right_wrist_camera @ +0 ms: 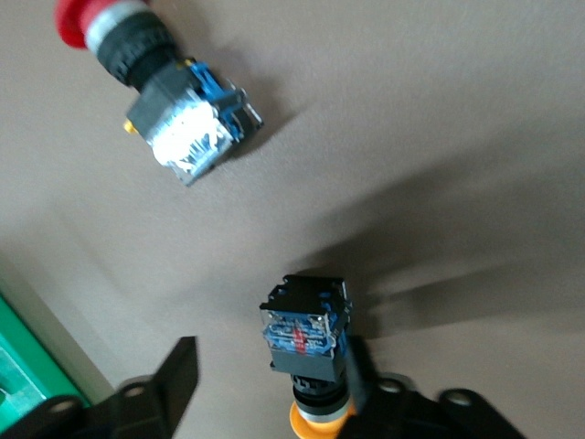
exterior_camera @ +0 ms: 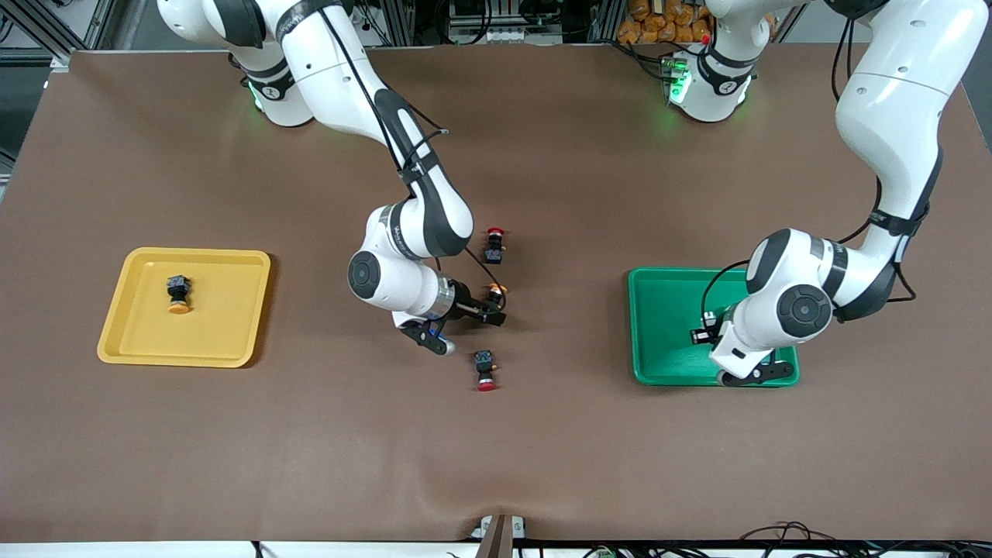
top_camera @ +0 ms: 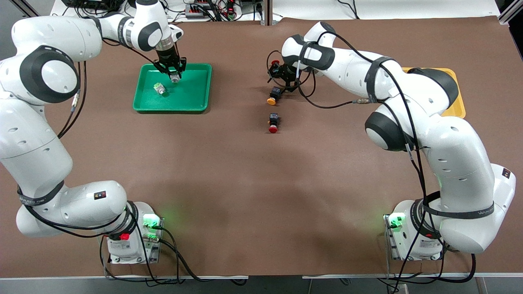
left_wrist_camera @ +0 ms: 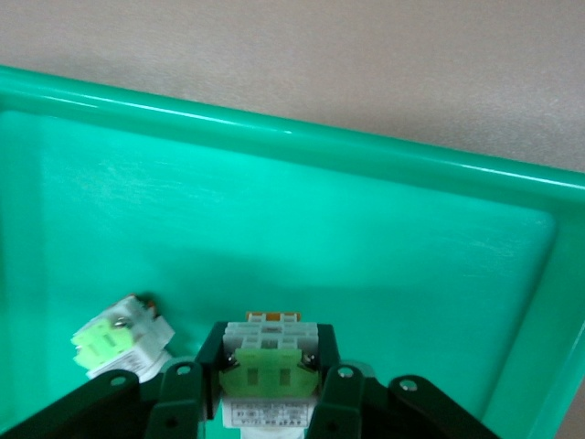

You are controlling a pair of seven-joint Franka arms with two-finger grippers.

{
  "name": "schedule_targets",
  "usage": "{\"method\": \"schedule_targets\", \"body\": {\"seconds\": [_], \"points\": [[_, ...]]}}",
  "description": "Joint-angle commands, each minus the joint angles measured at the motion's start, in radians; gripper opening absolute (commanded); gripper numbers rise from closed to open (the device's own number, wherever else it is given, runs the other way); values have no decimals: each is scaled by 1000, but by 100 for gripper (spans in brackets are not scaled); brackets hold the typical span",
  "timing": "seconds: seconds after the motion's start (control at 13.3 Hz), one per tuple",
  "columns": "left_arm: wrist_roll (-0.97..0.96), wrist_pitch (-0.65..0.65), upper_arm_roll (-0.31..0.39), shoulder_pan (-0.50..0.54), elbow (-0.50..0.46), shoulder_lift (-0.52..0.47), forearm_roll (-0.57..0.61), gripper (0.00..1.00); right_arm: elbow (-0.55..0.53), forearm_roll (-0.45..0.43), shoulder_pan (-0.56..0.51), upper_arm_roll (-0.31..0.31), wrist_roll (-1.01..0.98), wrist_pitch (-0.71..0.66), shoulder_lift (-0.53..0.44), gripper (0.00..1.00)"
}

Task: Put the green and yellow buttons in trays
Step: 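Grasp a yellow switch with the right gripper while the left gripper withdraws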

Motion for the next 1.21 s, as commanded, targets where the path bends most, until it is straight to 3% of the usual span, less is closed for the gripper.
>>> {"method": "schedule_targets", "body": {"seconds": [0.0,0.08,0.15,0.23,0.38,0.6,0.83,0.98,1.06,1.13], "points": [[-4,11,-12,4,-6,-22,-14,100,25,-1,41,-22,27,37,56,64],[-3,8,-24,8,-5,-43,-14,100,25,-2,44,-22,27,44,59,58],[4,2,-28,12,-3,-62,-12,100,24,-14,44,-22,24,39,59,24],[10,-18,-29,13,-5,-120,-10,100,24,-24,39,-22,20,33,57,0],[36,-102,-29,18,24,-229,-12,100,24,-25,29,-21,14,28,53,0],[80,-253,-31,10,93,-365,-12,100,27,-22,-13,-47,11,-123,18,0],[175,-356,-55,12,144,-459,-18,100,89,-24,-8,-206,7,-406,10,0],[188,-385,-61,15,161,-501,-70,100,122,-45,-21,-275,-33,-548,11,0],[201,-385,-36,1,164,-527,-119,100,125,-66,-22,-303,-55,-588,11,0],[233,-387,54,-58,158,-547,-176,100,125,-111,-22,-324,-85,-617,11,0]]}}
